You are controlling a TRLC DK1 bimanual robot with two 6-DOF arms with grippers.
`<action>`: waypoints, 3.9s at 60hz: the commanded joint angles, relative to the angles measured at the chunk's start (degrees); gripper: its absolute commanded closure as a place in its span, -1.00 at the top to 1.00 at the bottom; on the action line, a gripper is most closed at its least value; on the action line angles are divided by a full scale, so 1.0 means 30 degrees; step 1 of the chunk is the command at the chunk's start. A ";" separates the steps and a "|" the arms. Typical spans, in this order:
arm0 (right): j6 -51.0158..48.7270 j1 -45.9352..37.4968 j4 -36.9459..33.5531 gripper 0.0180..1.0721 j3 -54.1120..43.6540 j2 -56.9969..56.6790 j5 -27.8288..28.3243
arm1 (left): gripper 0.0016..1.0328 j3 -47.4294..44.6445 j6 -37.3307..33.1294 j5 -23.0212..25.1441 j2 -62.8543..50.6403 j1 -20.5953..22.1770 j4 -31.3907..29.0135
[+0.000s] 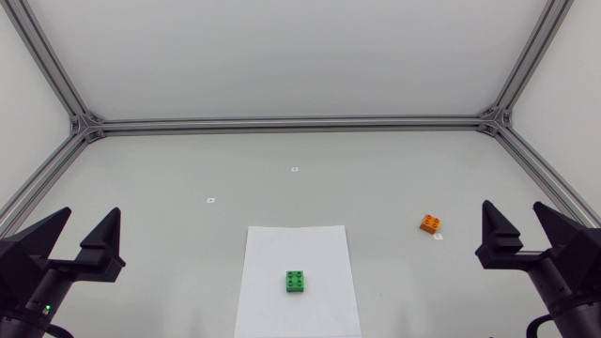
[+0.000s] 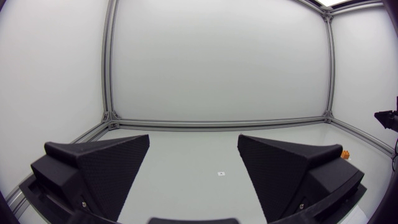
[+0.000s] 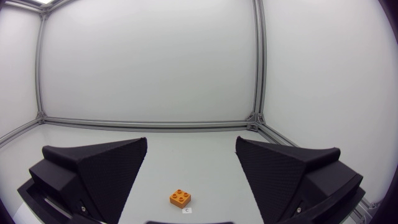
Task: Pick up the orange 2x2 brick with the right arm and stack it on top of the green 2x2 brick in the center
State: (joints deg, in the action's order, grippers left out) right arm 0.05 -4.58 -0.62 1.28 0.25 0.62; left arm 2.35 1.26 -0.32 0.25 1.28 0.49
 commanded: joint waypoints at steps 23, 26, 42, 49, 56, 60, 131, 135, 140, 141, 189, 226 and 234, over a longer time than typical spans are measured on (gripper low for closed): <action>0.0480 0.0208 0.0471 0.93 -0.0485 -0.0230 -0.0032 | 0.92 -0.0783 -0.0243 0.0076 0.0151 -0.0045 -0.0281; 0.0480 0.0179 0.0530 0.93 -0.0456 -0.0230 -0.0032 | 0.92 -0.0783 -0.0243 0.0076 0.0151 -0.0045 -0.0252; 0.0480 0.0237 0.0354 0.93 0.0834 -0.0201 0.0027 | 0.92 -0.0783 -0.0243 0.0076 0.0151 -0.0045 -0.0252; 0.0509 0.0325 -0.0056 0.93 0.1888 0.0004 0.0027 | 0.92 -0.0783 -0.0243 0.0106 0.0151 -0.0045 -0.0281; 0.0480 0.0384 -0.0173 0.93 0.3236 0.1322 -0.0003 | 0.92 -0.0783 -0.0243 0.0076 0.0151 -0.0045 -0.0252; 0.0480 0.0384 -0.0173 0.92 0.4203 0.2875 0.0027 | 0.92 -0.0783 -0.0243 0.0076 0.0151 -0.0045 -0.0281; -0.2860 -0.1755 -0.8083 0.92 1.8265 2.3676 0.4451 | 0.92 -0.0783 -0.0243 0.0106 0.0151 -0.0045 -0.0281; -0.3592 -0.1755 -0.8728 0.92 1.8880 2.4555 0.4451 | 0.92 -0.0783 -0.0243 0.0076 0.0151 -0.0045 -0.0281; -0.4735 -0.1696 -1.0515 0.92 2.0199 2.5990 0.4451 | 0.92 -0.0783 -0.0243 0.0076 0.0151 -0.0045 -0.0281; -0.5028 -0.1696 -1.0867 0.92 2.0462 2.6254 0.4451 | 0.92 -0.0783 -0.0243 0.0076 0.0151 -0.0045 -0.0252; -1.9120 -0.0231 -1.8191 0.92 2.3744 3.4164 0.1433 | 0.92 -0.0783 -0.0243 0.0076 0.0151 -0.0045 -0.0252; -2.0643 0.0354 -1.5173 0.90 2.2044 3.6039 0.0876 | 0.92 -0.0783 -0.0243 0.0076 0.0151 -0.0045 -0.0281; -2.0936 0.0296 -1.4763 0.89 2.2015 3.6186 0.0876 | 0.92 -0.0783 -0.0243 0.0076 0.0151 -0.0045 -0.0281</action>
State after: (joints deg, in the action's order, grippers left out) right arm -60.60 -3.68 -45.43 68.64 107.28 3.31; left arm 2.35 1.26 -0.34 0.25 1.28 0.49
